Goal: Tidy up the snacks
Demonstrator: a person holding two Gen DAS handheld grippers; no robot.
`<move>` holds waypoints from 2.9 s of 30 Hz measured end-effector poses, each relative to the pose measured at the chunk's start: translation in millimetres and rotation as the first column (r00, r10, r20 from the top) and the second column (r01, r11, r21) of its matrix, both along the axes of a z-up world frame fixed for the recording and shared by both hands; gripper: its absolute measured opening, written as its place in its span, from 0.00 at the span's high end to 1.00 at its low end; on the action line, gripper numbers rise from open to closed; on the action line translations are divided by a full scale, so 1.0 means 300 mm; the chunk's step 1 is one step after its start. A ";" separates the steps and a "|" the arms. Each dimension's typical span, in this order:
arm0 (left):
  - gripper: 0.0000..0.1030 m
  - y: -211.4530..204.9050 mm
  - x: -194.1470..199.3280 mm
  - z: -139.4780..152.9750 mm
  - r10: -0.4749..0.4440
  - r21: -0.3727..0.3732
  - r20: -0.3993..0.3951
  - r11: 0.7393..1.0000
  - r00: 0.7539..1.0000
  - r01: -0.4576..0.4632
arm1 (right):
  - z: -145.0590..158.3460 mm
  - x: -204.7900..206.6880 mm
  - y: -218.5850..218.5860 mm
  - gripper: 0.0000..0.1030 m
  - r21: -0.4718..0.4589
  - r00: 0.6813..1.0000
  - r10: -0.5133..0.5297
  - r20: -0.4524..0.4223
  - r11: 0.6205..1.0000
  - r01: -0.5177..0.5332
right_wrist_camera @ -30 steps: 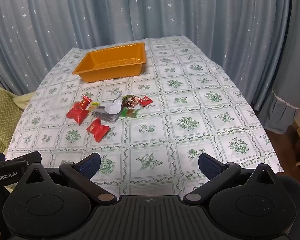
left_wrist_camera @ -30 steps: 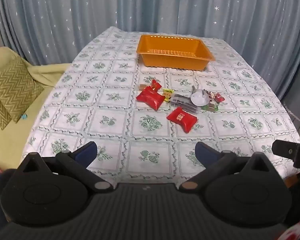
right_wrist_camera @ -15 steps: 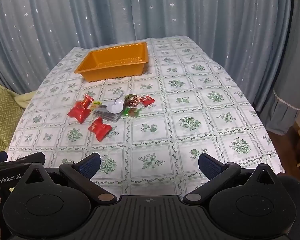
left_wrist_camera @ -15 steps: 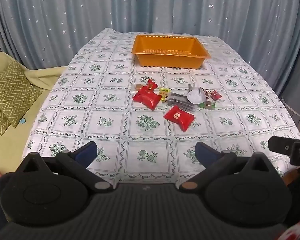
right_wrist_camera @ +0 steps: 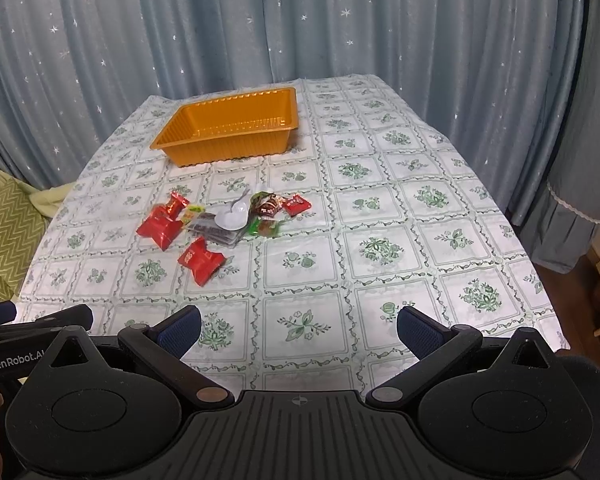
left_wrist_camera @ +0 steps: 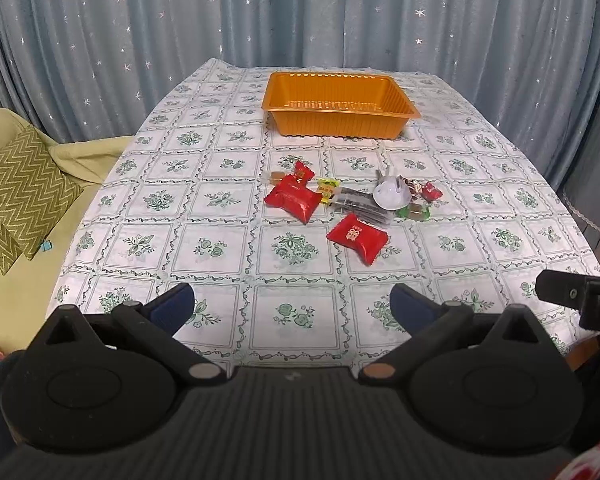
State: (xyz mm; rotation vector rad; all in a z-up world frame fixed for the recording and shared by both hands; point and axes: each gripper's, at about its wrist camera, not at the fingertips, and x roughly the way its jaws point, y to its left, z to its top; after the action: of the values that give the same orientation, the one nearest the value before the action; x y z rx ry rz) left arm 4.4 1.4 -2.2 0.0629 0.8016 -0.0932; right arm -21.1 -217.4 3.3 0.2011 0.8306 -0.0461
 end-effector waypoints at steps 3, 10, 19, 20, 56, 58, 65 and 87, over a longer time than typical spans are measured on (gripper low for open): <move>0.00 0.000 0.002 0.000 0.000 0.002 0.002 1.000 1.000 0.000 | -0.001 0.000 0.000 0.00 -0.002 1.000 0.001 0.001 1.000 -0.001; 0.00 0.000 0.002 -0.001 0.001 0.001 0.002 1.000 1.000 -0.001 | 0.002 0.002 0.001 0.00 -0.003 1.000 0.001 0.002 1.000 -0.001; 0.00 -0.004 0.002 0.002 0.000 0.005 0.004 1.000 1.000 0.000 | 0.002 0.005 0.002 0.00 -0.003 1.000 0.003 0.003 1.000 -0.003; 0.00 -0.007 0.003 0.004 -0.001 0.005 0.004 1.000 1.000 0.001 | 0.001 0.008 0.002 0.00 -0.003 1.000 0.002 0.001 1.000 -0.002; 0.00 -0.021 -0.010 0.020 -0.003 -0.003 0.012 1.000 1.000 0.003 | 0.003 0.005 -0.010 0.00 0.004 1.000 -0.008 0.008 1.000 0.008; 0.00 -0.021 -0.010 0.020 -0.003 -0.002 0.013 1.000 1.000 0.003 | 0.005 0.005 -0.014 0.00 0.005 1.000 -0.008 0.009 1.000 0.008; 0.00 -0.017 -0.006 0.018 -0.006 -0.005 0.014 1.000 1.000 0.006 | 0.005 0.003 -0.019 0.00 0.010 1.000 -0.012 0.010 1.000 0.012; 0.10 -0.064 0.274 -0.177 -0.079 -0.039 0.001 0.996 0.997 0.079 | -0.149 0.231 -0.089 0.00 -0.008 0.999 0.004 0.041 1.000 -0.004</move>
State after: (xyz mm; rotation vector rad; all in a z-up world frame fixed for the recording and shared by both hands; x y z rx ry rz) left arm 86.6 -17.8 -55.2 0.0579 0.7979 -0.1833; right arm 48.2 -244.2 -41.3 0.1921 0.7893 -0.0416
